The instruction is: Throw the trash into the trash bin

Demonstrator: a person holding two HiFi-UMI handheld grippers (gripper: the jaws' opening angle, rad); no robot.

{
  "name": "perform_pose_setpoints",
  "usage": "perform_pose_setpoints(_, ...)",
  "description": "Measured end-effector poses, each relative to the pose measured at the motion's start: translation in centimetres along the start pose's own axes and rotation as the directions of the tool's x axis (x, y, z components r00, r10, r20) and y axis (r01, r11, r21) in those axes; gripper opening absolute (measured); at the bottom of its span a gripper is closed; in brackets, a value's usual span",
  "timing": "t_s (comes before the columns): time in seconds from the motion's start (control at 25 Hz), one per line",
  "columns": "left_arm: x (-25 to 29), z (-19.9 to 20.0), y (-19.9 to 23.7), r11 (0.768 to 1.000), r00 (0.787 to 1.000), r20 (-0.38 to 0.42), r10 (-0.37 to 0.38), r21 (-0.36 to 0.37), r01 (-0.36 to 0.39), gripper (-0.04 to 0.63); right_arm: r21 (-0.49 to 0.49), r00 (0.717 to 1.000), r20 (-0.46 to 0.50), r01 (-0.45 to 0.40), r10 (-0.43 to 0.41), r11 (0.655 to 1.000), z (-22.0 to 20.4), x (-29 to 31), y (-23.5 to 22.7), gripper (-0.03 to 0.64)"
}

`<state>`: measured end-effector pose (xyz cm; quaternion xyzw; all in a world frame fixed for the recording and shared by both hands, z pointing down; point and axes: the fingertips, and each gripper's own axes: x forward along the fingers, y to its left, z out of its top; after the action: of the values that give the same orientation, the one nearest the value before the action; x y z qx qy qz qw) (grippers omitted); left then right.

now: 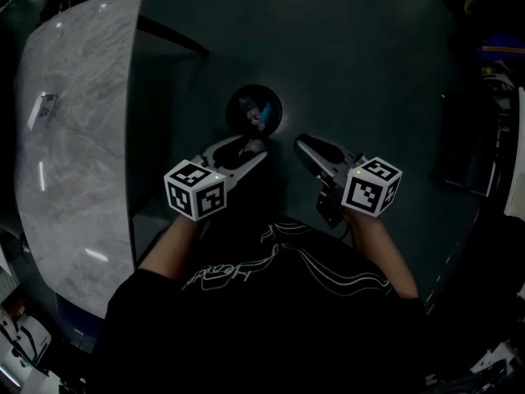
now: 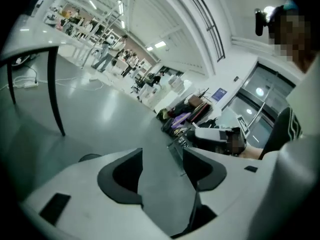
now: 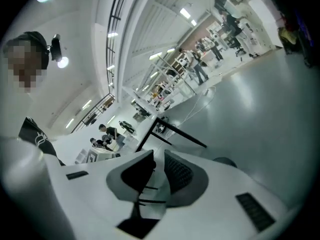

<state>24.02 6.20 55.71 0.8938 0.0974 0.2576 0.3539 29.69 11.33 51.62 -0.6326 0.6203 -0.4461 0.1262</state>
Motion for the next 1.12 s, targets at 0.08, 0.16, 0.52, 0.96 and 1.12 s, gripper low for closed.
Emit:
perform_pose_setpoints(0.08,-2.5,2.2,-2.6,0.999,0.998,0.067,-0.015,0.052,0.012,0.249,-0.057,0.999,0.025,-0.04,0.041,0.998,1.5,-0.4,2.8,0.091)
perform_pose_setpoints(0.16,-4.9,4.1,-5.2,0.997,0.989,0.135,-0.054,0.07,0.045,0.237,-0.106,0.995,0.043,-0.087,0.092,0.991,2.8,-0.7,5.7,0.092)
perform_pose_setpoints(0.52,-19.6,10.8,-15.4,0.958,0.917,0.387,-0.102,0.286,-0.014,0.16,-0.383,0.937,0.024,-0.314,0.349,0.869,5.2,-1.8,20.6,0.092)
perform_pose_setpoints(0.96,-32.0,15.1,-18.6,0.876,0.838,0.546,0.011,0.399,-0.271,0.025,-0.525,0.842,-0.147,-0.511,0.518,0.681,7.0,2.4,31.7,0.092)
perform_pose_setpoints(1.12,-35.1,15.6,-13.2,0.883,0.805,0.577,0.137,0.298,-0.364,0.017,-0.53,0.805,-0.21,-0.571,0.555,0.627,7.6,7.6,34.2,0.092)
